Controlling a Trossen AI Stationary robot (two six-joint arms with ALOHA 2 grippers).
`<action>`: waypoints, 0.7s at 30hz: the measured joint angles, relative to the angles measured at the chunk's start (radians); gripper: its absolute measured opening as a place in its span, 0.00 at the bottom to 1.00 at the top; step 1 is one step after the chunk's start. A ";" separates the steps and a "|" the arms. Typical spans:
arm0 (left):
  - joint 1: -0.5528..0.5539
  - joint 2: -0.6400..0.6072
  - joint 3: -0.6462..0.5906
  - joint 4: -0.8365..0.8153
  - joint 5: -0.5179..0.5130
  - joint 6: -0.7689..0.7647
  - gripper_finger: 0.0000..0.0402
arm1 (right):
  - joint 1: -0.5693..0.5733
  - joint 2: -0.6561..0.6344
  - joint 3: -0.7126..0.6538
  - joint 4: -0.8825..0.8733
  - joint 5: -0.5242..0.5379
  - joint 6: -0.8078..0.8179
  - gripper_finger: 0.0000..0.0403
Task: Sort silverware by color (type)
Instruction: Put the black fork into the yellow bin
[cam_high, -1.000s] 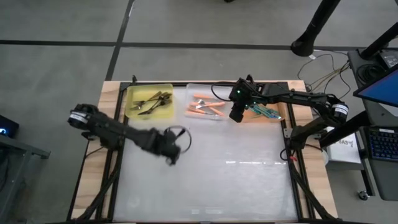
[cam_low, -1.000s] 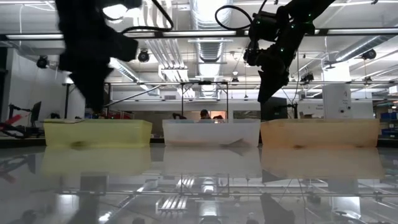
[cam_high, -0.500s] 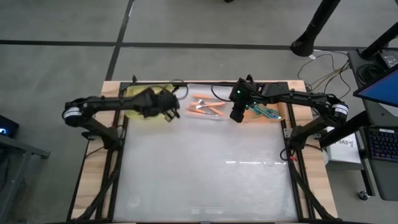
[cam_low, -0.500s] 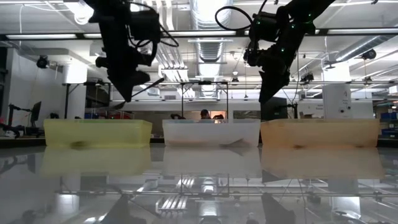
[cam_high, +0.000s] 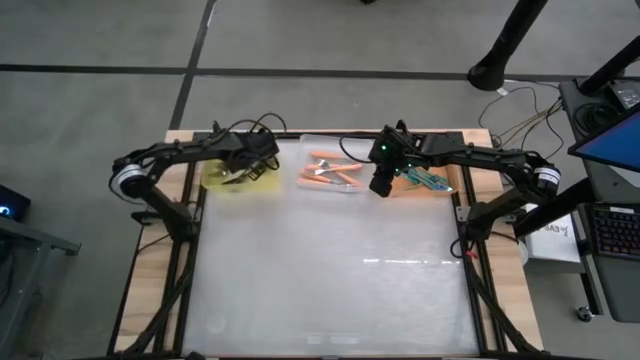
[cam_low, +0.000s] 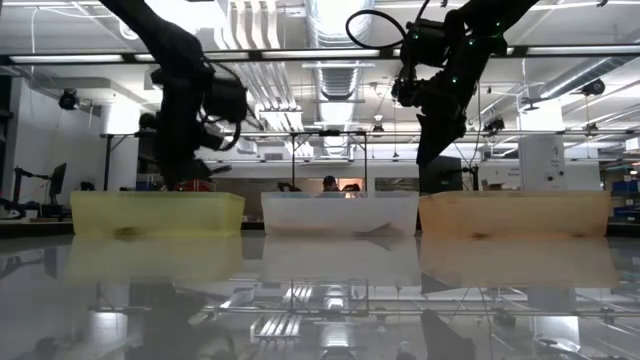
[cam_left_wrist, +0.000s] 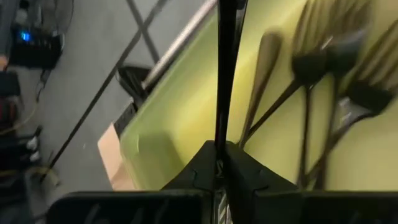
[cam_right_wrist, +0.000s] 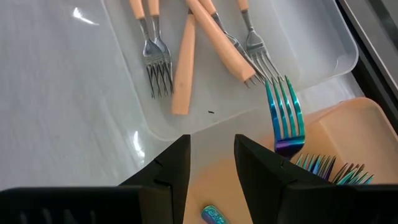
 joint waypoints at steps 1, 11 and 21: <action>0.012 0.013 -0.009 -0.001 0.001 -0.001 0.01 | 0.000 0.000 0.000 0.000 0.000 0.003 0.29; 0.030 0.075 -0.039 0.005 0.014 0.011 0.02 | 0.000 -0.005 0.000 -0.029 0.000 0.014 0.29; 0.028 0.034 -0.040 -0.001 0.140 0.058 0.06 | 0.000 -0.043 0.000 -0.031 -0.001 0.032 0.29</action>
